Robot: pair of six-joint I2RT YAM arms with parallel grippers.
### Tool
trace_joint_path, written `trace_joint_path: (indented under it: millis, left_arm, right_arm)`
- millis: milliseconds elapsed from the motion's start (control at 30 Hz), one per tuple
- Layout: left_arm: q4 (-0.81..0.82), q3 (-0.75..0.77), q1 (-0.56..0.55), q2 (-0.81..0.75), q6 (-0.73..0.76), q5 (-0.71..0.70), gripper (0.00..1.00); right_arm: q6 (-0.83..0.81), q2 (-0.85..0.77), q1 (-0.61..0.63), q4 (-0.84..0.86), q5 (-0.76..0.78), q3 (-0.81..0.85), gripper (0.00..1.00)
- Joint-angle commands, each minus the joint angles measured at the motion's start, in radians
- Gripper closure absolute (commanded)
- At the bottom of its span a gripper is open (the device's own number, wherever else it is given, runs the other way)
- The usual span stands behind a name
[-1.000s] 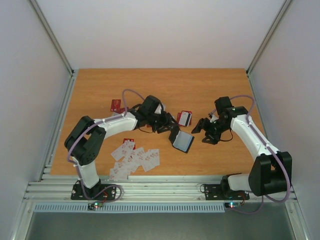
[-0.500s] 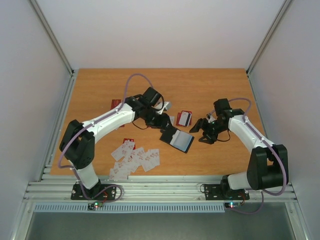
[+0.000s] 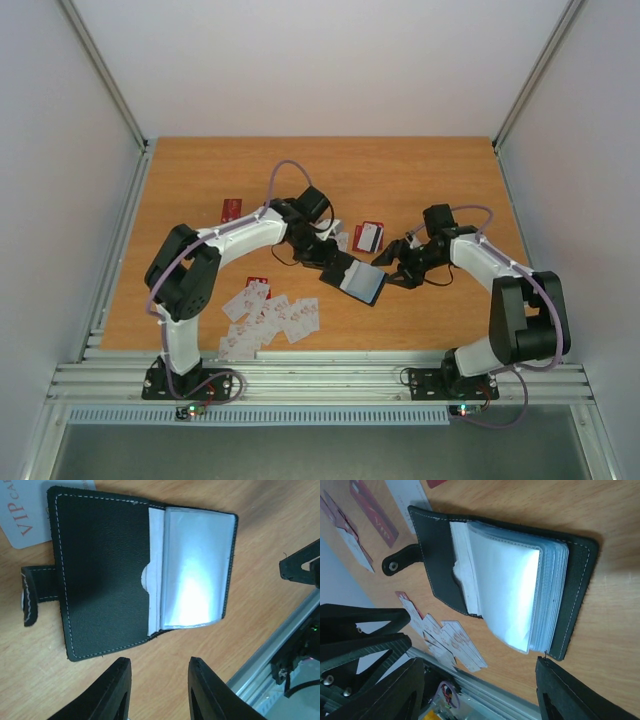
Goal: Put the credit cards into the card holder
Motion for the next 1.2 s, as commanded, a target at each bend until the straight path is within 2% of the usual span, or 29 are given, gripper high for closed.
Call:
trace_joint_path:
  millis: [0,200,1167]
  left_arm:
    - [-0.007,0.005,-0.007,0.043,0.033,-0.004,0.68]
    - [-0.022,-0.002,-0.010,0.057,0.048,-0.039,0.70]
    - [-0.003,-0.029,-0.012,0.109,0.057,0.017,0.72]
  right_arm:
    - [0.041,0.040,-0.006,0.085,-0.044,-0.027,0.38]
    - [0.052,0.092,0.008,0.118,-0.044,-0.039,0.40]
    - [0.056,0.215,0.096,0.167,-0.026,0.001,0.43]
